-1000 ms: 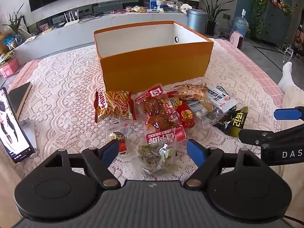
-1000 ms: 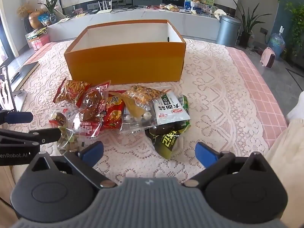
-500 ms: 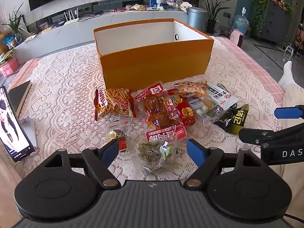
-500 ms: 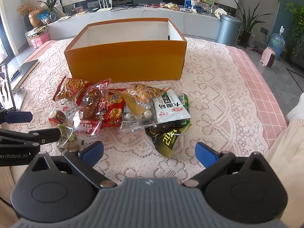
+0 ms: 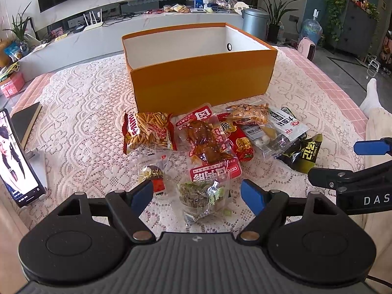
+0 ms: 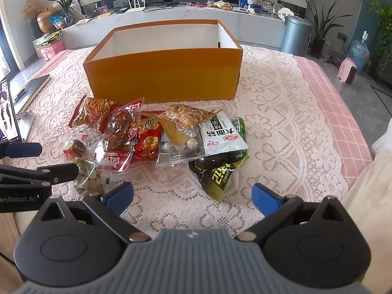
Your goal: Organize snacks
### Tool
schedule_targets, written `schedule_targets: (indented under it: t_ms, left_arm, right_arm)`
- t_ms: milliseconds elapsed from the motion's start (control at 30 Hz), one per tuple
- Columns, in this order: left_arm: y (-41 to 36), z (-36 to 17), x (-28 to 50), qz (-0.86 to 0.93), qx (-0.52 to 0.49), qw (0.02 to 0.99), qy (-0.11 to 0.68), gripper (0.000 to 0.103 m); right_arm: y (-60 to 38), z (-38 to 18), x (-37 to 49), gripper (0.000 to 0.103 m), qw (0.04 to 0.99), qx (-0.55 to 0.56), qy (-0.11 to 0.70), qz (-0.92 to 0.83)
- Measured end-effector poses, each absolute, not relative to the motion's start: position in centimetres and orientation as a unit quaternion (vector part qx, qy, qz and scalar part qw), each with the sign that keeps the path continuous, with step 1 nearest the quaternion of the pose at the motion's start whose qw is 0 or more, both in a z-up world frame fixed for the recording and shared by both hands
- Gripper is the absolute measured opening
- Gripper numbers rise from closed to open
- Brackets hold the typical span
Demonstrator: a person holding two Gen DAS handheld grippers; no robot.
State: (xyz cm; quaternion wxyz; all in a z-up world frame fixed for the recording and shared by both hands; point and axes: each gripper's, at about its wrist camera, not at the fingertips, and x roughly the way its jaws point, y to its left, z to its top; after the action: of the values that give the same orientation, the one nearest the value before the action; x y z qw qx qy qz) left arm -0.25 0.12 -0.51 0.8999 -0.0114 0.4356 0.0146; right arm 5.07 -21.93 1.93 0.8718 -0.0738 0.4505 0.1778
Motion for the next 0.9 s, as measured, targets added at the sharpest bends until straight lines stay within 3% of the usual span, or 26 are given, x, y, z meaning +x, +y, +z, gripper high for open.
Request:
schedule_targets:
  t_ms: [900]
  left_arm:
    - [0.12,-0.52,-0.25,0.015,-0.011,0.899,0.437,0.095]
  right_arm:
    - [-21.89,1.54,5.23,0.099,0.867,-0.076,0.46,0.175]
